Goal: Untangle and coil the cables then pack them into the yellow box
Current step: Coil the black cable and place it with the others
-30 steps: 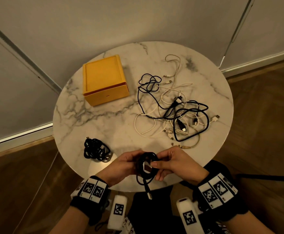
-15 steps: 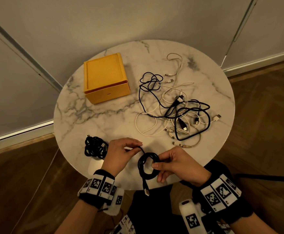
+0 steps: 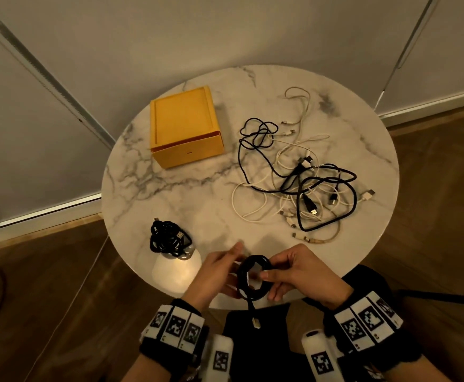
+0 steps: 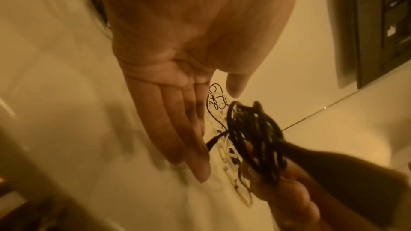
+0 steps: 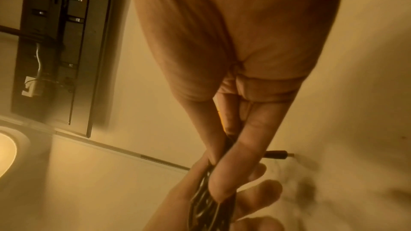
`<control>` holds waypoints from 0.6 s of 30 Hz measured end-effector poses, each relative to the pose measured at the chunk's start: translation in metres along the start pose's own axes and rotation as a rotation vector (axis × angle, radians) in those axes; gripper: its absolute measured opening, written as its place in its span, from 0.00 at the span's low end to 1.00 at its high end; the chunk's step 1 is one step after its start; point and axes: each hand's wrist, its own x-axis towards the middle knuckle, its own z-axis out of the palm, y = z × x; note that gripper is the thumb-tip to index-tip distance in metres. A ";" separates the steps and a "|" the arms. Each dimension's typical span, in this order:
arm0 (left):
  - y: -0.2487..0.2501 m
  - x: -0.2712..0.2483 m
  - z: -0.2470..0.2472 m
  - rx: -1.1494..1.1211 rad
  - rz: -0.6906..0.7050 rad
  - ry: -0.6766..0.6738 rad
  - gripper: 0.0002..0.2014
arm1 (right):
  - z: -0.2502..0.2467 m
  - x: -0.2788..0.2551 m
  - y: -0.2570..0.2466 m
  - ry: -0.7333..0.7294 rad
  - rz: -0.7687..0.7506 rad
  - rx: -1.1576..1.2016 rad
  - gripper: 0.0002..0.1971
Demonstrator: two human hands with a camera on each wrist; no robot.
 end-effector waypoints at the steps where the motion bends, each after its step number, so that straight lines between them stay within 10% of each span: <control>1: -0.002 -0.001 0.001 0.012 -0.018 -0.003 0.25 | 0.000 0.001 0.001 0.007 0.002 -0.003 0.13; 8: -0.017 -0.009 0.005 -0.113 -0.228 -0.164 0.35 | 0.002 0.003 0.000 0.030 -0.025 -0.027 0.07; 18: -0.025 -0.004 -0.002 -0.442 0.065 -0.161 0.21 | 0.007 0.006 -0.002 0.004 -0.035 -0.038 0.08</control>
